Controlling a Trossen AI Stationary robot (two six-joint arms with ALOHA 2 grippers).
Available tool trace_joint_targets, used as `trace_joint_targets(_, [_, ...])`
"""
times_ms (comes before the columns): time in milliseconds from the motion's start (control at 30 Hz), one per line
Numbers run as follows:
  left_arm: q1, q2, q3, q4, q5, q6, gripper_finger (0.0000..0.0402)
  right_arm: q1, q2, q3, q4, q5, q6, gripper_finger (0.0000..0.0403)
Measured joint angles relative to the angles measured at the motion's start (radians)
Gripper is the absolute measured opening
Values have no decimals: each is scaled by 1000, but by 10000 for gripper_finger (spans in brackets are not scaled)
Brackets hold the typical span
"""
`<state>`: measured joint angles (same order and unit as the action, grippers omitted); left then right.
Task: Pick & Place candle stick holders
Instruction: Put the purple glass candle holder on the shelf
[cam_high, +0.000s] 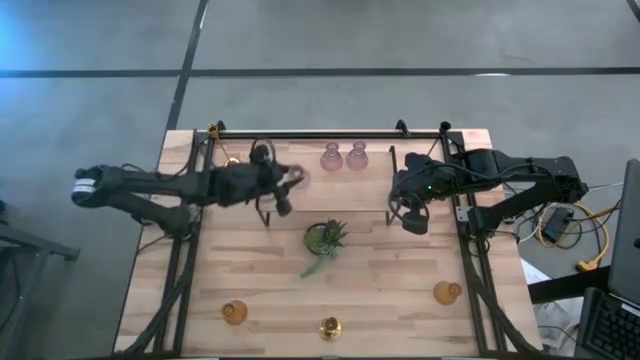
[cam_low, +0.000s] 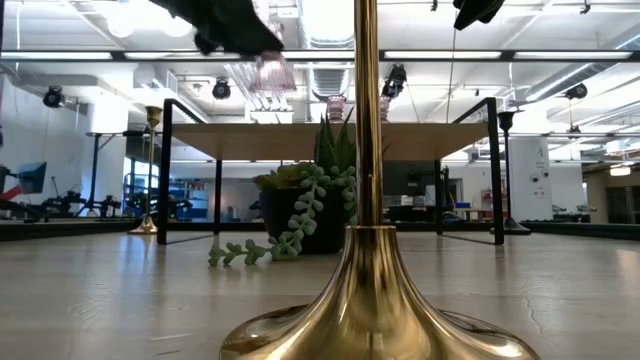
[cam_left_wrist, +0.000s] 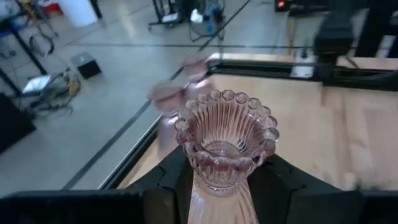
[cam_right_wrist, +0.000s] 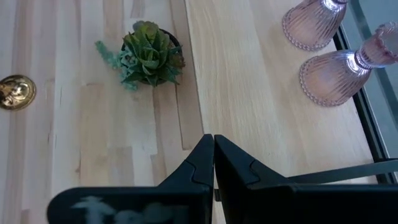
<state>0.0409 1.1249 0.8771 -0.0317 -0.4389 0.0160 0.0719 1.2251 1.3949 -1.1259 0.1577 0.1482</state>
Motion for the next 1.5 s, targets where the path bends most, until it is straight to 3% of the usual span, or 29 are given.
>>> trace_joint_targets(200, [164,52,-1,20,81,-49,125,0,-1,0,-1,0,-6,8])
trace_joint_targets(500, [271,150,8,68,169,-72,125,0,-1,0,-2,0,-28,8])
trace_joint_targets(933, [320,220,9,134,228,-81,125,0,-1,0,-2,0,-29,8])
trace_joint_targets(1500, [350,221,3,146,277,-76,125,0,-1,-2,0,1,-29,8])
